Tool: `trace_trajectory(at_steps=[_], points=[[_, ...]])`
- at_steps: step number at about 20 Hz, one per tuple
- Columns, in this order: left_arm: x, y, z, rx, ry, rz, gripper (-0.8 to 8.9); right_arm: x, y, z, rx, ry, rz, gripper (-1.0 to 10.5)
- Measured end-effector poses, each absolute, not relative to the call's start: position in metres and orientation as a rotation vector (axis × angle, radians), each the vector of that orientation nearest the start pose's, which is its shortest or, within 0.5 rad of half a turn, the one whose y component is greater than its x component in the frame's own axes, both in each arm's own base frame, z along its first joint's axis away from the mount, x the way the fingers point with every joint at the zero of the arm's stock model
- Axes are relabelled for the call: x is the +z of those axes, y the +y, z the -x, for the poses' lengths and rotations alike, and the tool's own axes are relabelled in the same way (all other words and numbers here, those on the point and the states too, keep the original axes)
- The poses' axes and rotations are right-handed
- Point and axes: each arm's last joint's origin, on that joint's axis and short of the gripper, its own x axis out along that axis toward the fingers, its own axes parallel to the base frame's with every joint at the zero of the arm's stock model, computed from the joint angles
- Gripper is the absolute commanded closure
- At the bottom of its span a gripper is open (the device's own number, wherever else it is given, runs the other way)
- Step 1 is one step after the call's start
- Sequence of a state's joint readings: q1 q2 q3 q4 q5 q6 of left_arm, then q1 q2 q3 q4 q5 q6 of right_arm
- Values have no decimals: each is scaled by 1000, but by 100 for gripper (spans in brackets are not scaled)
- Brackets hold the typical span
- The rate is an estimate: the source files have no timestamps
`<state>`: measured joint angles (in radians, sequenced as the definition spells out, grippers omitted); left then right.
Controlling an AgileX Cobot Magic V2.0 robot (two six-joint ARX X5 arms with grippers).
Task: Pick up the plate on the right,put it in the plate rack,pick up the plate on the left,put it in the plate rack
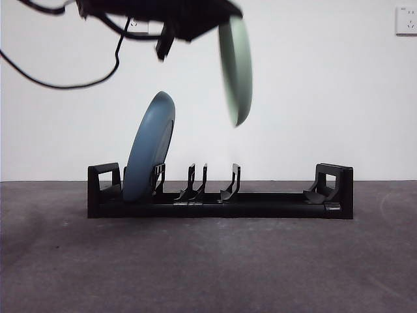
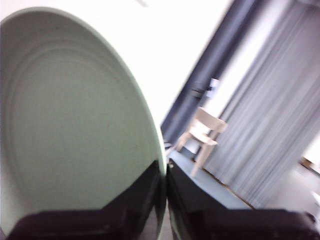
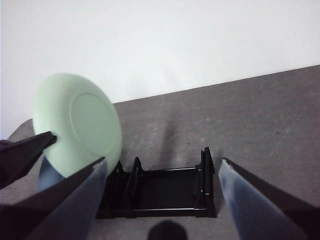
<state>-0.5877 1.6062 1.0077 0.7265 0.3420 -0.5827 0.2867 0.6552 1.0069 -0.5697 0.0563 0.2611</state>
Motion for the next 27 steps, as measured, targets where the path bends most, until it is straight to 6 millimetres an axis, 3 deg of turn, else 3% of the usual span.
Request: trace_trajectory(at_steps=[15,27], points=[[274,-206,-298,-867,223,427,822,374,38,-136,189,335,-196,572],[272,-207,-299,-872,209,359,822,369,43,-152,188,364,-188,572]])
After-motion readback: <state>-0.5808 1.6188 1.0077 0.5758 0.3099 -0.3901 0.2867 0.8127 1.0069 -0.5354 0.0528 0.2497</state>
